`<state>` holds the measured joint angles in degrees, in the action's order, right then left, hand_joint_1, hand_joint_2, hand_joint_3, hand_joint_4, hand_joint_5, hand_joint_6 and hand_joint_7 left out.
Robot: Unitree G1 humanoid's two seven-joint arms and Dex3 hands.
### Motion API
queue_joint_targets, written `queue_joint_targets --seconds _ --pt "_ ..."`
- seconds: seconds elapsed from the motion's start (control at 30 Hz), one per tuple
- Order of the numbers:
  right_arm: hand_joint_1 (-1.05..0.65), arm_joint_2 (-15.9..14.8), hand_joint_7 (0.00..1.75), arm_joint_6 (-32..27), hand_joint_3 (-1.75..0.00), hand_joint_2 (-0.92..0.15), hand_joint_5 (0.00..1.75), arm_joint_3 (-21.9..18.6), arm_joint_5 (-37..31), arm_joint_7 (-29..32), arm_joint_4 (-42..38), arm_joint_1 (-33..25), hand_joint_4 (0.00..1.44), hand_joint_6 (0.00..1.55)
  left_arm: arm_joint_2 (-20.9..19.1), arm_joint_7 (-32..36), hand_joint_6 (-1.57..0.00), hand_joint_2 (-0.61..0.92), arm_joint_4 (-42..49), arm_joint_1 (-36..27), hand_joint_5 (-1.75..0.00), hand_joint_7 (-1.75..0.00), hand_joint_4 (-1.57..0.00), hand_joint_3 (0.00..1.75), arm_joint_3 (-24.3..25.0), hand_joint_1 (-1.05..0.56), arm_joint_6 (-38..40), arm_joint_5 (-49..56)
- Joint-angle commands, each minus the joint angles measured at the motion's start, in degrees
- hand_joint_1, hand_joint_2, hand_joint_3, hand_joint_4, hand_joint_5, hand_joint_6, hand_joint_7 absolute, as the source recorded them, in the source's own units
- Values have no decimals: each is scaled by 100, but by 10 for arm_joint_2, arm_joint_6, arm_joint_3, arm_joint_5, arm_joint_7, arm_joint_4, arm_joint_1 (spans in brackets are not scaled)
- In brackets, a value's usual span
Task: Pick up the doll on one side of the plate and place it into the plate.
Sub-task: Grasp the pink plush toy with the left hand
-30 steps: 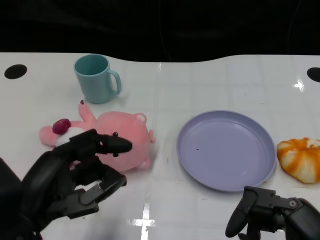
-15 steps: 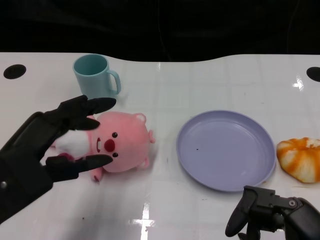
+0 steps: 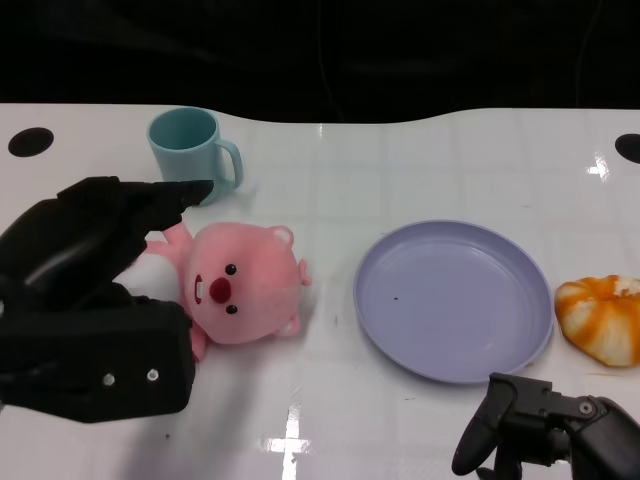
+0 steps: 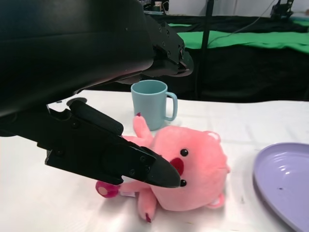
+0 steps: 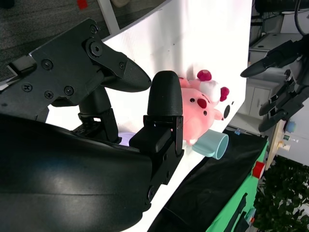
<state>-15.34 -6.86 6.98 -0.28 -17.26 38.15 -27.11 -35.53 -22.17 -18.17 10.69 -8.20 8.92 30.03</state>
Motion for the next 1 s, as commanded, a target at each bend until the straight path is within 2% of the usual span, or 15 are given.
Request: queue_joint_targets --seconds 0.03,0.4,0.8,1.0 --pt "-17 -1 133 4 -109 -53 170 -2 5 1 0 -2 66 62 -5 -13 -19 90 33 29 -27 -2 0 1 -14 -65 2 21" --pt "-18 -1 134 7 -109 -53 170 -2 3 2 0 -3 66 62 7 -17 -20 87 142 98 -24 -1 0 0 -77 -65 5 95" --pt "-18 -1 134 4 -111 -52 170 0 4 2 11 -12 66 62 48 18 -20 89 305 163 -18 0 -1 0 -121 -64 -19 123" --pt "-20 -2 134 2 -110 -53 171 0 1 3 17 -14 67 62 77 30 -21 90 424 216 -19 -1 -3 1 -156 -65 -26 141"
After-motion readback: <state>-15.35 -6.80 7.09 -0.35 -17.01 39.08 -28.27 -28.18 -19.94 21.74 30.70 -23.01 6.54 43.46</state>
